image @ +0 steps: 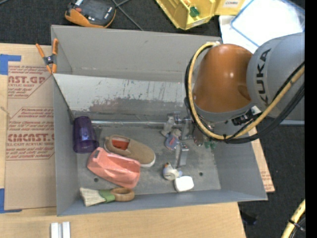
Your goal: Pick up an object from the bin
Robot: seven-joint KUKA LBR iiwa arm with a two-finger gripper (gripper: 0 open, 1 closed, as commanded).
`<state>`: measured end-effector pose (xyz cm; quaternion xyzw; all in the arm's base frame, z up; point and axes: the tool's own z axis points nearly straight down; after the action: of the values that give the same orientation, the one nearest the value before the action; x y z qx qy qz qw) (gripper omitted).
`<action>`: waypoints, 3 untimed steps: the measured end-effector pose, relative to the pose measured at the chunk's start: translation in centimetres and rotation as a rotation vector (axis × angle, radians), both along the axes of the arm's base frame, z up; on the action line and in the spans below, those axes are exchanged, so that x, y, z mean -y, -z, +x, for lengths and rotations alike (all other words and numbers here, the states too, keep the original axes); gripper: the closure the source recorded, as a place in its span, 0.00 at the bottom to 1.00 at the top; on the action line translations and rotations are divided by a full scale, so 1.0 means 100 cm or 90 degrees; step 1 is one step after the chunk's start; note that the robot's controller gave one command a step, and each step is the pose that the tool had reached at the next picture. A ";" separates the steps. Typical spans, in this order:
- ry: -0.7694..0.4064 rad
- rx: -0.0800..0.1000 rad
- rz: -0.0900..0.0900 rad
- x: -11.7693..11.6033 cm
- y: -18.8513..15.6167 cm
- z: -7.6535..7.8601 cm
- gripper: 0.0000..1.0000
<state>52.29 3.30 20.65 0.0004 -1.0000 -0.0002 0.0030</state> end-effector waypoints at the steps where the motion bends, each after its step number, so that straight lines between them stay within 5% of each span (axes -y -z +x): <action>1: 0.000 0.005 0.000 0.000 -0.003 0.002 0.00; 2: -0.002 0.011 0.000 -0.052 0.137 0.021 0.00; 3: 0.070 0.011 0.000 -0.052 0.137 0.031 0.00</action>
Offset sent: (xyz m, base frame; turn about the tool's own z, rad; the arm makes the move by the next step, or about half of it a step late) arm 0.0176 0.0514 -0.1365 -0.0039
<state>55.36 8.53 6.98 -0.0547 -0.9985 -0.0004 -0.0059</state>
